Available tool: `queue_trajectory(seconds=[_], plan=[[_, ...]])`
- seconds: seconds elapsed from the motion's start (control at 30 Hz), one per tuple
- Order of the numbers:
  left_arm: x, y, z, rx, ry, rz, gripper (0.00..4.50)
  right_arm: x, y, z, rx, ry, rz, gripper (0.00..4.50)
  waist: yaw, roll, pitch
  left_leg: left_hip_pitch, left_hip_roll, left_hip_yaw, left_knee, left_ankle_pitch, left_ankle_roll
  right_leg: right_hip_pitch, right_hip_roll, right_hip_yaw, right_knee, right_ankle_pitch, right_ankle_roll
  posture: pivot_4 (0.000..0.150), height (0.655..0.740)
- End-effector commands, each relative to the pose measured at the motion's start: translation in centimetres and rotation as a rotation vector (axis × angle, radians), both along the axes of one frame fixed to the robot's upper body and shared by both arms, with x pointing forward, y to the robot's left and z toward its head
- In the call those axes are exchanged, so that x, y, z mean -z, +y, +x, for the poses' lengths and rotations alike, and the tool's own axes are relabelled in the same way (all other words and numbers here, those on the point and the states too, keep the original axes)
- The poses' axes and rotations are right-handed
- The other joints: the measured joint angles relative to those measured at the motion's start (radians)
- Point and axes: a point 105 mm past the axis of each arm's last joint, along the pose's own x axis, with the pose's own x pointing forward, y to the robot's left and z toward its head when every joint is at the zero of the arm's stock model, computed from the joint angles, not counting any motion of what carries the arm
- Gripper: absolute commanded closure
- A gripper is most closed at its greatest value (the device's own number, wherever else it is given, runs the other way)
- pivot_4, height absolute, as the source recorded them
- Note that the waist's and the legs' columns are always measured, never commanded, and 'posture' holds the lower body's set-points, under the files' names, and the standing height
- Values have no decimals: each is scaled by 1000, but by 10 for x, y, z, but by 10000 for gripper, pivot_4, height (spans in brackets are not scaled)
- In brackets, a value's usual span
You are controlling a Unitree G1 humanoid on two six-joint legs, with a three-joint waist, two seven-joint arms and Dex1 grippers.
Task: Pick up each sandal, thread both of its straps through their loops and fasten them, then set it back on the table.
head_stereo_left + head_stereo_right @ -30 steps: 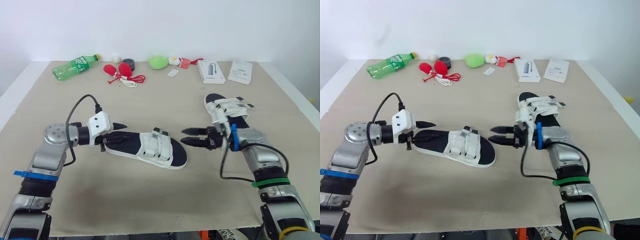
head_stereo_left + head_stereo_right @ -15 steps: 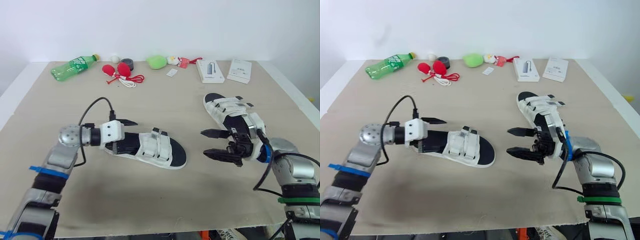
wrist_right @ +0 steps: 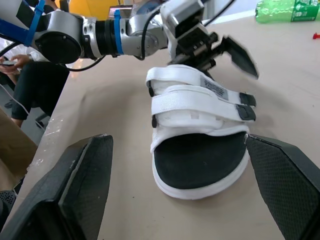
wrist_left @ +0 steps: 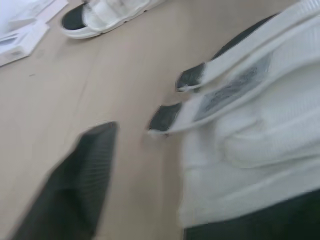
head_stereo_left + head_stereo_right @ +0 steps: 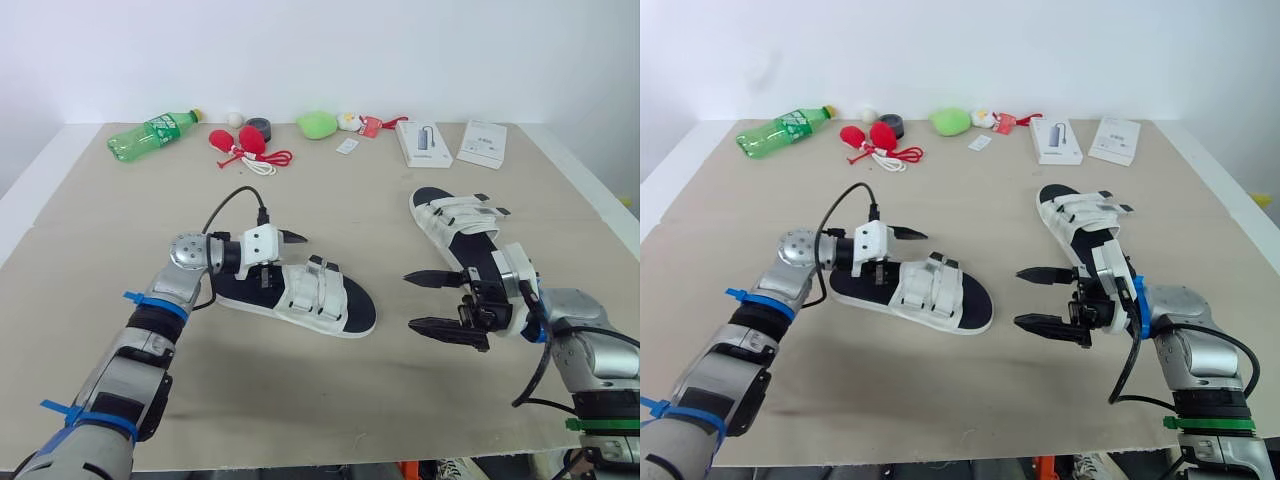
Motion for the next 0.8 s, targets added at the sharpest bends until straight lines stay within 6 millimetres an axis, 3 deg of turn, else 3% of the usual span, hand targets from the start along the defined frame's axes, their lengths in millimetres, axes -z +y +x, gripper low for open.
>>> queue_trajectory(seconds=[0.03, 0.13, 0.17, 0.27, 0.37, 0.5, 0.57, 0.67, 0.8], plan=[[0, -5, 1, 17, 6, 16, 26446, -19, -2, -2, -7, -179, -30, 0, -1, 0, 0, 0, 0, 0, 0, 0, 0, 0, 0, 0, 0, 0, 0, 1500, 7400], [-2, -7, 1, 19, 12, 4, 42669, -26, 2, 3, 0, -270, -34, 0, -2, 0, 0, 0, 0, 0, 0, 0, 0, 0, 0, 0, 0, 0, 0, 1500, 7400], [-5, -7, 1, 15, 12, -6, 44478, -27, 3, 3, -1, -271, -29, 0, -2, 0, 0, 0, 0, 0, 0, 0, 0, 0, 0, 0, 0, 0, 0, 1500, 7400], [-10, -3, 6, -29, -5, -11, 44478, -24, 4, 4, -13, -263, -36, 0, -2, 0, 0, 0, 0, -1, -1, 0, 0, 0, 0, 0, 0, 0, 1, 1500, 7400], [-17, 13, 25, -215, -22, -4, 44478, -20, 6, 5, -18, -254, -43, 0, -2, 0, 0, 0, 0, -1, -1, 0, 0, 0, 0, 0, 0, 0, 1, 1500, 7400], [-40, 51, 53, -597, -88, -42, 44478, -17, 7, 10, 9, -248, -39, 0, -10, 0, 0, 1, 0, -1, -1, 0, 0, 0, 1, 0, 2, 0, 0, 1500, 7400], [-53, 75, 63, -869, -36, -169, 44478, -14, 8, 14, 29, -249, -31, 0, -11, 0, 0, 1, 0, -1, -1, 1, 0, -1, 1, 0, 3, 1, 0, 1500, 7400], [-52, 115, 65, -1222, 59, -280, 44478, -11, 14, 18, 42, -246, -19, 0, -8, 0, 0, 1, 1, -2, -1, 1, 0, -1, 1, 0, 4, 0, 0, 1500, 7400], [-46, 162, 59, -1538, 104, -339, 44478, -15, 25, 27, 64, -246, 25, 0, -8, 0, 0, 1, 0, -3, -1, 1, 0, -1, 2, -1, 4, -1, 1, 1500, 7400]])
